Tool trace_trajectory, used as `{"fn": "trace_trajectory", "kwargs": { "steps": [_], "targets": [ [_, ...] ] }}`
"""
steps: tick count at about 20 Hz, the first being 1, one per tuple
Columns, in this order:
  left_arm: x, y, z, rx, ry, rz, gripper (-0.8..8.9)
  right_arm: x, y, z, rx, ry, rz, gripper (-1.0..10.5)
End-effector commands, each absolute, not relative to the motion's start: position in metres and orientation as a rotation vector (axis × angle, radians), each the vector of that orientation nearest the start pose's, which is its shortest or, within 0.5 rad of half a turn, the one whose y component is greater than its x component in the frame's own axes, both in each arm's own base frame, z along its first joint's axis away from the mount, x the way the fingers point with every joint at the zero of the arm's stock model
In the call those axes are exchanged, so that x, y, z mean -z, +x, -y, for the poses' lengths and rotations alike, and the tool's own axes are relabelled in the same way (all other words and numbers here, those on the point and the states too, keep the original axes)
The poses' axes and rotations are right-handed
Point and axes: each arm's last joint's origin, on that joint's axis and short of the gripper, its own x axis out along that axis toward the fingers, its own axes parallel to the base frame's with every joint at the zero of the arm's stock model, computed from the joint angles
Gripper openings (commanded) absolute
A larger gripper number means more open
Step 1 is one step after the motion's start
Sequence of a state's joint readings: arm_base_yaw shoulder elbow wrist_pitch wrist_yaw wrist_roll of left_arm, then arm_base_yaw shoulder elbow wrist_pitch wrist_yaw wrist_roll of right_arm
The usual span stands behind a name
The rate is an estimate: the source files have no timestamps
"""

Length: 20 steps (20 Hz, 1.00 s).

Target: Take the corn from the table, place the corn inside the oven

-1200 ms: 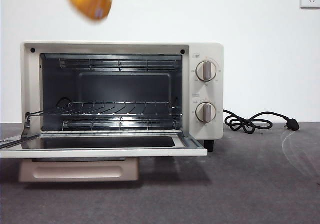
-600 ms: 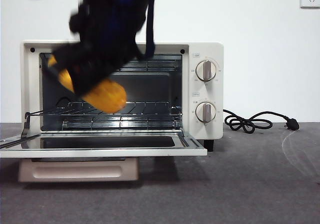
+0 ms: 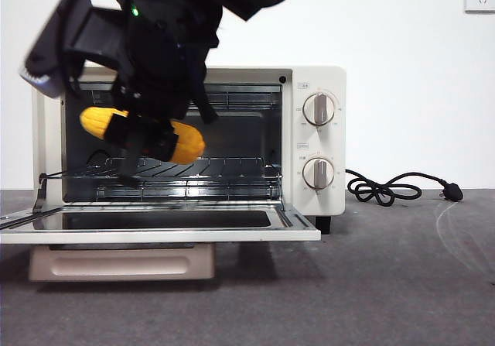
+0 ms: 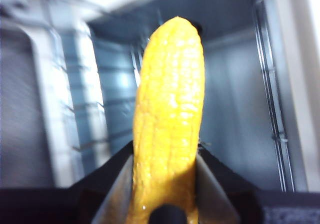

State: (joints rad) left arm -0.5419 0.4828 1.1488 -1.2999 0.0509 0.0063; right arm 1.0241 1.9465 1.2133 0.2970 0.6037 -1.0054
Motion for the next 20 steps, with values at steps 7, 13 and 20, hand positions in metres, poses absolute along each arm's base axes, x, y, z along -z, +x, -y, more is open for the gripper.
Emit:
{"fn": "trace_trajectory", "kwargs": {
  "steps": [7, 13, 20],
  "targets": [
    [-0.366, 0.017, 0.012, 0.576, 0.157, -0.625, -0.05, -0.196, 0.264, -0.341, -0.549, -1.342, -0.167, 0.3],
    [-0.364, 0.016, 0.011, 0.575, 0.161, -0.641, -0.05, -0.196, 0.264, -0.341, -0.556, -1.255, -0.193, 3.7],
    [-0.364, 0.016, 0.011, 0.575, 0.161, -0.642, -0.05, -0.195, 0.258, -0.345, -0.544, -1.215, -0.207, 3.8]
  ]
}}
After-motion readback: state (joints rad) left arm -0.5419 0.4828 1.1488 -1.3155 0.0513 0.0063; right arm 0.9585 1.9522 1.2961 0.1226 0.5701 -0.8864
